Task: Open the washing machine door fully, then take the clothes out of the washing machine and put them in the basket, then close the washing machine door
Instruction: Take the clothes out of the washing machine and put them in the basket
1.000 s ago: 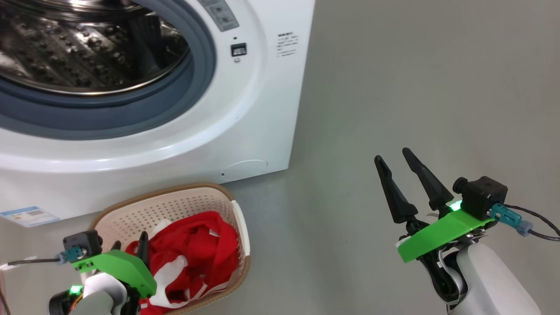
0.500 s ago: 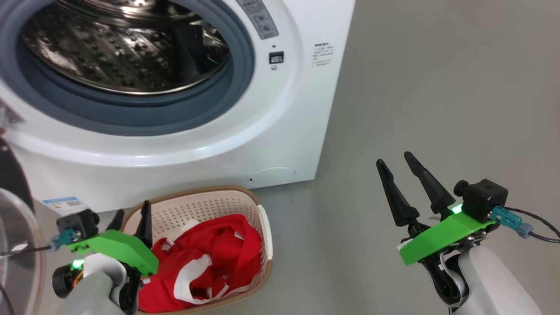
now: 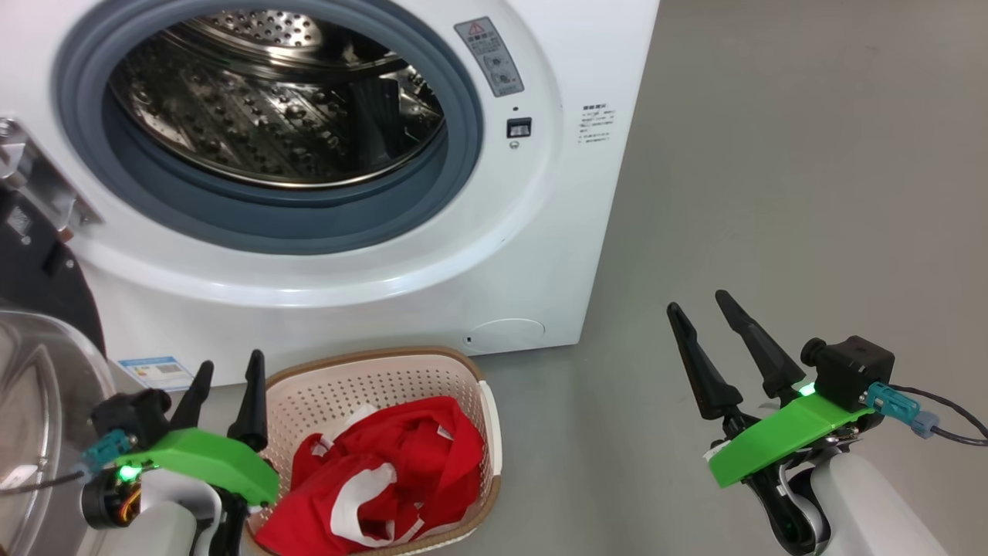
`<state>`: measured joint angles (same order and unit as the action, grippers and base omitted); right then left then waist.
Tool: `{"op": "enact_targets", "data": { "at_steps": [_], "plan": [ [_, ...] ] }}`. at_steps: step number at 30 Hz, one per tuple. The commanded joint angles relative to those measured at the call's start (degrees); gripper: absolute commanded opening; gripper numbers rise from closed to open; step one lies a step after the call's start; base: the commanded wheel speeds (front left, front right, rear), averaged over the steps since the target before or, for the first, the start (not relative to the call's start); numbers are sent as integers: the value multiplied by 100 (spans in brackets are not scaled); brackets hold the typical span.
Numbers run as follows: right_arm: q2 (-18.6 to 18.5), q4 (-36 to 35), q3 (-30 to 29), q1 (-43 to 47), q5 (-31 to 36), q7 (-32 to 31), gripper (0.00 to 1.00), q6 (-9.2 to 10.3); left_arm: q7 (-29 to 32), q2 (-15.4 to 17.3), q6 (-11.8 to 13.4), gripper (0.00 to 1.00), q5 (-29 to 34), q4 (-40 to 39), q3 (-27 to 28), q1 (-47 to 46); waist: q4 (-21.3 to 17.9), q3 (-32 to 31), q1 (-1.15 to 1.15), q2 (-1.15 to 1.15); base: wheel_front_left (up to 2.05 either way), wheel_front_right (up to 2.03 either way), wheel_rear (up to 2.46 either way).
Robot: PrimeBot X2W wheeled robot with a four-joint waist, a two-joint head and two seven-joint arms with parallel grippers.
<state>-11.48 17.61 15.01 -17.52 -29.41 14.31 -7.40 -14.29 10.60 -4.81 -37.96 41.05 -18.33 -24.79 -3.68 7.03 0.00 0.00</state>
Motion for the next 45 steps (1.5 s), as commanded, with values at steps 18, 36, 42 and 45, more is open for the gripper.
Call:
{"op": "enact_targets", "data": {
  "at_steps": [18, 36, 42, 45],
  "plan": [
    [-68, -149, 79, 111, -34, 69, 100, -9, -71, 265, 633, 100, 622, -2706, 803, 1293, 157, -210, 0, 0, 0, 0, 0],
    [-120, -213, 19, 176, -4, 69, 100, -9, -71, 309, 988, 100, 1109, -3803, 1006, 2016, 176, -211, 0, 0, 0, 0, 0],
    [-128, -228, -9, 166, 14, 69, 100, -9, -71, 294, 969, 100, 1122, -3838, 1021, 2027, 195, -172, 0, 0, 0, 0, 0],
    [-122, -218, -13, 165, 16, 69, 100, -9, -71, 285, 962, 100, 1123, -3832, 1024, 2024, 202, -171, 0, 0, 0, 0, 0]
  ]
}}
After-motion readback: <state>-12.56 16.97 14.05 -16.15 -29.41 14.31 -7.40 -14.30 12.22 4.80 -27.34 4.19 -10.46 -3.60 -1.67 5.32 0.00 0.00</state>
